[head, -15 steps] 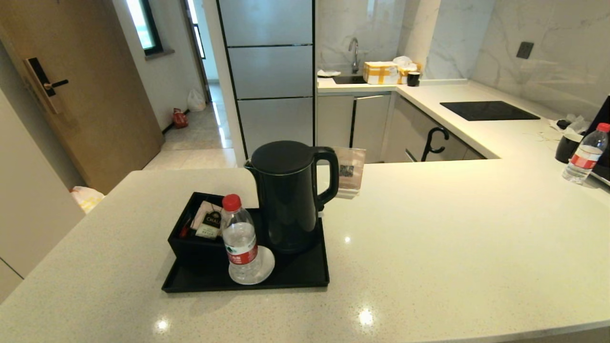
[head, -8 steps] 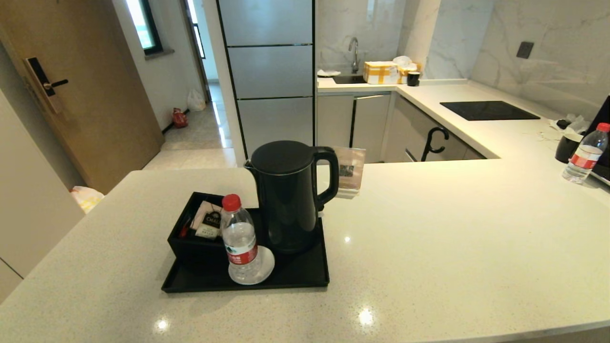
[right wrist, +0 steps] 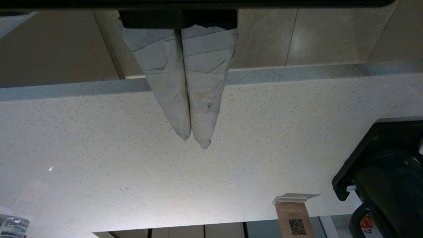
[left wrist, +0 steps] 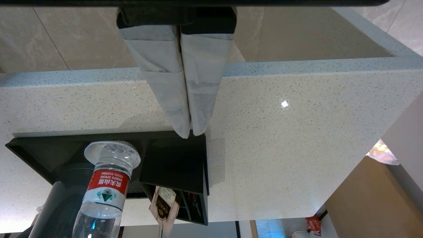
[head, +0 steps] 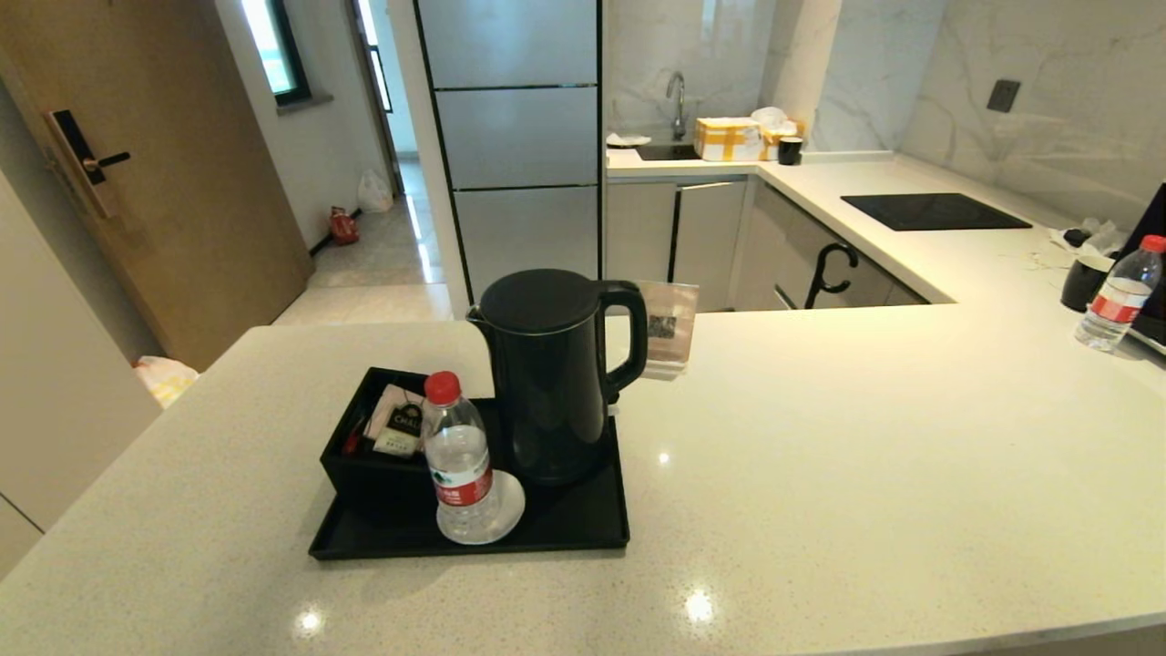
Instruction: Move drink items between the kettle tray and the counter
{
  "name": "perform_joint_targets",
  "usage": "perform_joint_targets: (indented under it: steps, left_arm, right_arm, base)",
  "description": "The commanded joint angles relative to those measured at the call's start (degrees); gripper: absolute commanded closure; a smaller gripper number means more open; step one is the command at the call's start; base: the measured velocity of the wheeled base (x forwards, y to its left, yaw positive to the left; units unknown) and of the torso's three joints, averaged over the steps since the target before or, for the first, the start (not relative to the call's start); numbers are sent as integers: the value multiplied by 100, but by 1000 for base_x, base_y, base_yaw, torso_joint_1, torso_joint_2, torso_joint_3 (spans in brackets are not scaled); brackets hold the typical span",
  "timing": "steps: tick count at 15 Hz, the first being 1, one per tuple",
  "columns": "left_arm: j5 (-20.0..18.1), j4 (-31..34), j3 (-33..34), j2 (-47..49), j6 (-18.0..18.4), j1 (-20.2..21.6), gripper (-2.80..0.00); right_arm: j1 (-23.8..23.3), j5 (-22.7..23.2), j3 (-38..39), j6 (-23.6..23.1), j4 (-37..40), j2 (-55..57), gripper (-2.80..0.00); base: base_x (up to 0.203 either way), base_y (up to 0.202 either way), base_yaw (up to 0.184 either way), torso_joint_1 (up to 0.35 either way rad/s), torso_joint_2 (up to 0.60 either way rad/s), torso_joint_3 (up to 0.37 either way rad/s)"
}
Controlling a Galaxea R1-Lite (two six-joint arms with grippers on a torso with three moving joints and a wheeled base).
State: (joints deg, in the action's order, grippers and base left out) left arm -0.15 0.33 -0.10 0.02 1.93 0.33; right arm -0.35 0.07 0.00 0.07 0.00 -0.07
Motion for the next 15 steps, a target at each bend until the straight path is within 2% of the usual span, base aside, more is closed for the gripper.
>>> perform_joint_targets:
  steps: [1,15]
  left_arm:
    - [-3,2,10,-11,1,2,0]
    - [6,-24,10,-11,-17,2,0]
  right_arm:
    - [0,1,0,1,0,7,0]
    - [0,1,0,1,0,7,0]
  base:
    - [0,0,0,0,0,0]
    - [0,0,0,0,0,0]
